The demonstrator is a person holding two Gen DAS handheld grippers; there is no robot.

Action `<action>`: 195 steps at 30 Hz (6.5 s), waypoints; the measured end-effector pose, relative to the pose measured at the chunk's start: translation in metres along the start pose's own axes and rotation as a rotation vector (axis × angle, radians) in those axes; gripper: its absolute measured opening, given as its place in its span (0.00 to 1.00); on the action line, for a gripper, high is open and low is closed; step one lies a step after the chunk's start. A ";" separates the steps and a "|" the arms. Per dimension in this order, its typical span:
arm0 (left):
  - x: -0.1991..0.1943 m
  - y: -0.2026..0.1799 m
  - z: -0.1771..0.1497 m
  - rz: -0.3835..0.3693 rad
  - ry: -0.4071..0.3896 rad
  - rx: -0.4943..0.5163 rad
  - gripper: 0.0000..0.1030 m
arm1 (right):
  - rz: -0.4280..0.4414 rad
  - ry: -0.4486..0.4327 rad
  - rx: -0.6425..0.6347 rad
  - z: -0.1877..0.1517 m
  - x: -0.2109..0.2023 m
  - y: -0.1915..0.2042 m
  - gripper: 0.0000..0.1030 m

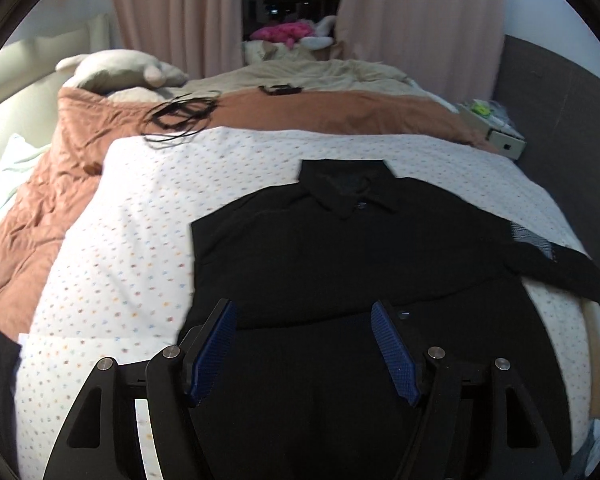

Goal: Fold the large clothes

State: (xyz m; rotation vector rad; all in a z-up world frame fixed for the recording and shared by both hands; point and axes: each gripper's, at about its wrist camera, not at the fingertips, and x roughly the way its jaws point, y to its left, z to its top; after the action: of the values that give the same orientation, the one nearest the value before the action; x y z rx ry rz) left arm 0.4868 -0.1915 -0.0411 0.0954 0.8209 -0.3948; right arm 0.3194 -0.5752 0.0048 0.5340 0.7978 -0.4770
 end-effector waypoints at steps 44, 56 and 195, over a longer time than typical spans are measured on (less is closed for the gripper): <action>0.018 -0.074 -0.006 0.052 0.061 0.112 0.78 | 0.026 0.045 0.494 -0.017 0.046 -0.242 0.38; -0.001 -0.025 -0.013 0.068 0.043 0.033 0.78 | 0.065 -0.062 0.373 0.020 -0.003 -0.193 0.24; -0.087 0.135 -0.292 -0.264 0.279 -0.439 0.25 | 0.534 0.370 -0.002 -0.273 -0.029 -0.037 0.36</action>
State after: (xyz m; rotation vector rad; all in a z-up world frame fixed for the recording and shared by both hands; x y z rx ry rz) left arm 0.2823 0.0282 -0.1864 -0.3776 1.1843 -0.4458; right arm 0.1336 -0.4310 -0.1413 0.8166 0.9634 0.1217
